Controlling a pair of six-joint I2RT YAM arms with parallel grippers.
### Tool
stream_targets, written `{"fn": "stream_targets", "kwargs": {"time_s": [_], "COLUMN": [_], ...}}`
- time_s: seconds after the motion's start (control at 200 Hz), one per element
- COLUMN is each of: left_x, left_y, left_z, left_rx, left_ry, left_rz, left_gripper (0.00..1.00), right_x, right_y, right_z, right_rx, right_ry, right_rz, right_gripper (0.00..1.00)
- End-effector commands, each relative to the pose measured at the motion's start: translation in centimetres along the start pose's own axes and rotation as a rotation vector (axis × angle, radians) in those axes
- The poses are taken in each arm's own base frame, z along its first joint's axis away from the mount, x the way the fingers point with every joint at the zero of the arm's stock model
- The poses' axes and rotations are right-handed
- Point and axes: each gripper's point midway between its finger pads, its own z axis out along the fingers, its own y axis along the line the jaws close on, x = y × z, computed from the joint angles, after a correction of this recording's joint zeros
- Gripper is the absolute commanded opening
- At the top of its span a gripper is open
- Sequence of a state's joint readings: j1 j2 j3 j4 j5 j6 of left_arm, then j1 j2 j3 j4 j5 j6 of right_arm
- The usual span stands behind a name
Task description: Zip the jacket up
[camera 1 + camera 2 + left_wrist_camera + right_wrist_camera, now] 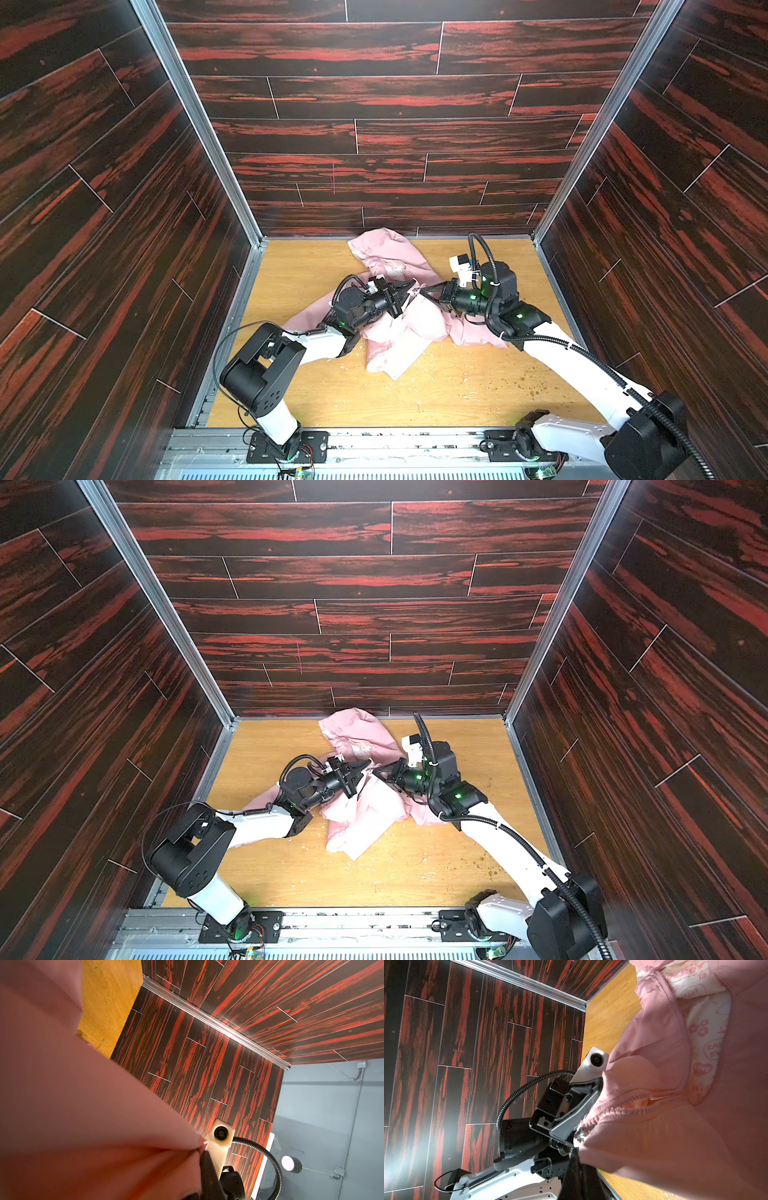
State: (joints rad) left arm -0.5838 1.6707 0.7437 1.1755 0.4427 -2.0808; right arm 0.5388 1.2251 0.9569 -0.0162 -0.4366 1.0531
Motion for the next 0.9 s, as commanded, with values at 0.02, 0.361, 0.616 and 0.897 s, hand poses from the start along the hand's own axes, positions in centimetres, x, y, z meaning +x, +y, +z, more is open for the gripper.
{"fn": "stream_targets", "kwargs": {"time_s": [0.02, 0.361, 0.616, 0.897], "left_x": [0.7, -0.1, -1.1, -1.3], "left_y": [-2.7, -4.3, -3.7, -3.2], "left_z": [0.6, 2.1, 3.0, 3.1], "left_rx": [0.092, 0.178, 0.204, 0.185], "left_ry": [0.025, 0.019, 0.025, 0.032], "left_rz": [-0.001, 0.080, 0.086, 0.087], "left_gripper": [0.00, 0.00, 0.00, 0.00], "right_x": [0.5, 0.5, 1.0, 0.0], "right_y": [-0.1, 0.5, 1.6, 3.0], "right_z": [0.5, 0.5, -1.4, -5.0], "right_rx": [-0.029, -0.060, -0.056, 0.005], "right_ry": [0.031, 0.034, 0.023, -0.067], "right_rz": [0.032, 0.063, 0.055, -0.008], "right_gripper": [0.00, 0.35, 0.64, 0.83]}}
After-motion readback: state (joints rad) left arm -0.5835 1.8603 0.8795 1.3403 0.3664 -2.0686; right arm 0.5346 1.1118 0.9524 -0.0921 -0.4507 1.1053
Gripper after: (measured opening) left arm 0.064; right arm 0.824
